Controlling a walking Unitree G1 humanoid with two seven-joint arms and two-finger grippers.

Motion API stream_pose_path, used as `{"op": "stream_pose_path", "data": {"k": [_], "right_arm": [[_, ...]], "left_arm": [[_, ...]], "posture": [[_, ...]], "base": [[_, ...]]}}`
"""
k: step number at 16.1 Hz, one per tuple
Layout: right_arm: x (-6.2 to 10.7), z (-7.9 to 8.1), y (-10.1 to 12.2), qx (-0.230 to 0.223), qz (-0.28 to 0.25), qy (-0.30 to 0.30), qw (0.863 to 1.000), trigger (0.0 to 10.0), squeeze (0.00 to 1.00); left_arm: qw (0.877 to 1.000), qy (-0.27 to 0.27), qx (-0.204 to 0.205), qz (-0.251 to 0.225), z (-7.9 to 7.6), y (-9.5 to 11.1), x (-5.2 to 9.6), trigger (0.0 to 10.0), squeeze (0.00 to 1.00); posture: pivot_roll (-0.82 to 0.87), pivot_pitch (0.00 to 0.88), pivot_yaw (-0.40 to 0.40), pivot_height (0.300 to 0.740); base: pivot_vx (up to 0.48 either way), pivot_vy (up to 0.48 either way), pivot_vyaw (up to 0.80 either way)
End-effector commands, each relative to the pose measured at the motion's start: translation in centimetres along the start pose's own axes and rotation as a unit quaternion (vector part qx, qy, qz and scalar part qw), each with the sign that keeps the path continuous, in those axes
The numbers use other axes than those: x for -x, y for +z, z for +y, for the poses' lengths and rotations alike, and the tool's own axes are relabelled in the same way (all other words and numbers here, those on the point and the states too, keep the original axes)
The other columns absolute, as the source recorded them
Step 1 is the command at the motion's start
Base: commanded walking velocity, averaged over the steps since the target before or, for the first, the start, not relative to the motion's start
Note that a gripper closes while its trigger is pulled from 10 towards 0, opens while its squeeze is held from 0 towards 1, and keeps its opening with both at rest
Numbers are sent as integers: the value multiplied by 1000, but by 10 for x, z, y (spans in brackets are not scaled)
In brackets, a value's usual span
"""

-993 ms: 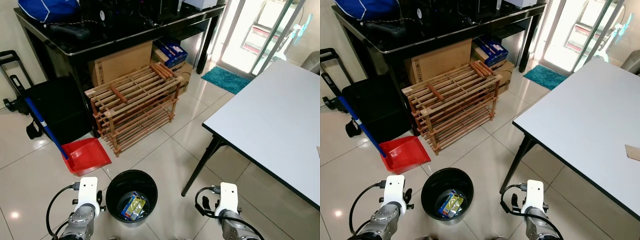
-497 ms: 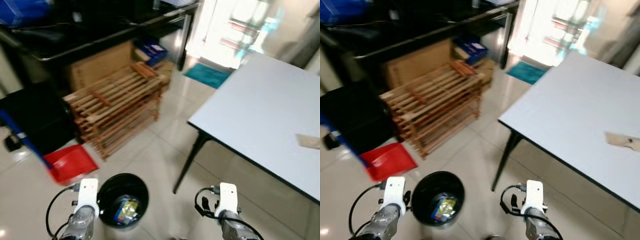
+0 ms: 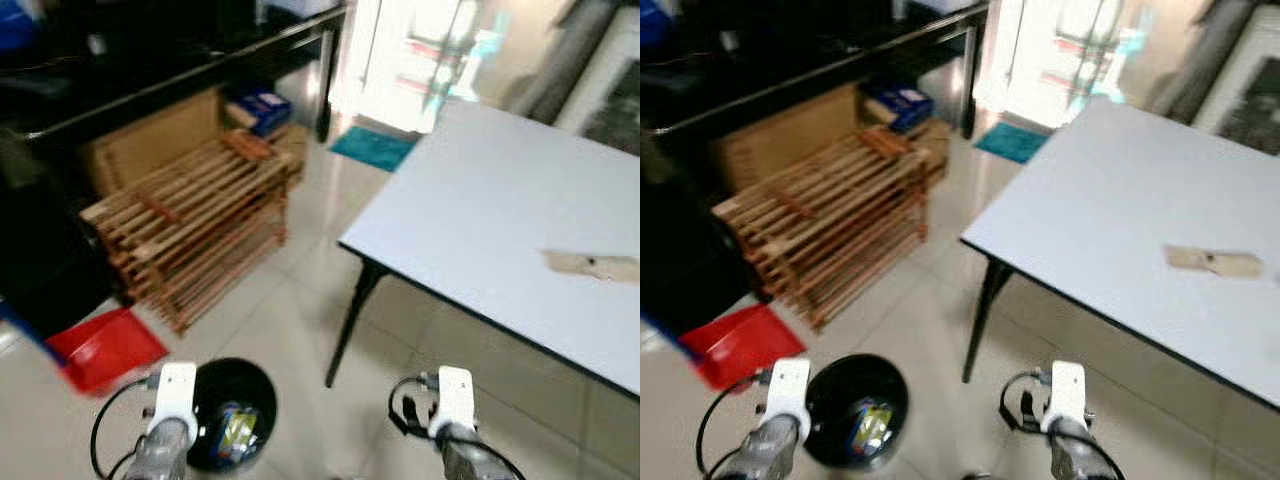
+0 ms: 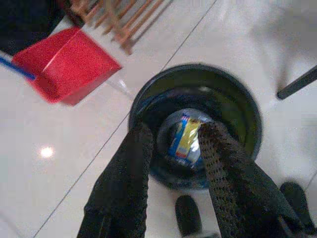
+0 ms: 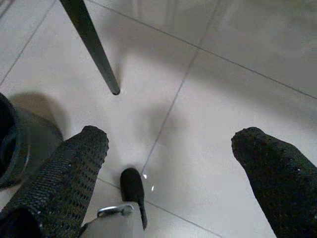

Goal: Picking trash to rubbish bin

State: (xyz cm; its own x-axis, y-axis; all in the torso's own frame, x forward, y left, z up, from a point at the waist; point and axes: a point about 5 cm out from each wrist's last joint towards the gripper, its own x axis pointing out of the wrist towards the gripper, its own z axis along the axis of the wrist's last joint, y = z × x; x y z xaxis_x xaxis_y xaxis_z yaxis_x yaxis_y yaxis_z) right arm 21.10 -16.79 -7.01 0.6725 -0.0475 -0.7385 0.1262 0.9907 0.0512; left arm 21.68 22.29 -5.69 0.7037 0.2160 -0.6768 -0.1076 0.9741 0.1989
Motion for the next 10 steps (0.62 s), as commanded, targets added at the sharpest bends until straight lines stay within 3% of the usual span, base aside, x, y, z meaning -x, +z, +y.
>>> {"op": "stream_pose_path", "data": {"k": [1, 2, 10], "right_arm": [[0, 0, -1, 4, 4, 0, 1000, 10000, 0], [0, 0, -1, 4, 3, 1, 1000, 10000, 0], [0, 1, -1, 7, 4, 3, 1000, 10000, 0]], "left_arm": [[1000, 2, -8, 8, -1, -4, 1, 10000, 0], [1000, 2, -9, 8, -1, -4, 1, 10000, 0], [1000, 0, -13, 8, -3, -4, 1, 10000, 0]], "posture": [[-16, 18, -64, 740], [-16, 18, -64, 740], [-16, 26, -67, 740]], "base": [[0, 0, 0], [0, 0, 0], [0, -405, -800]]}}
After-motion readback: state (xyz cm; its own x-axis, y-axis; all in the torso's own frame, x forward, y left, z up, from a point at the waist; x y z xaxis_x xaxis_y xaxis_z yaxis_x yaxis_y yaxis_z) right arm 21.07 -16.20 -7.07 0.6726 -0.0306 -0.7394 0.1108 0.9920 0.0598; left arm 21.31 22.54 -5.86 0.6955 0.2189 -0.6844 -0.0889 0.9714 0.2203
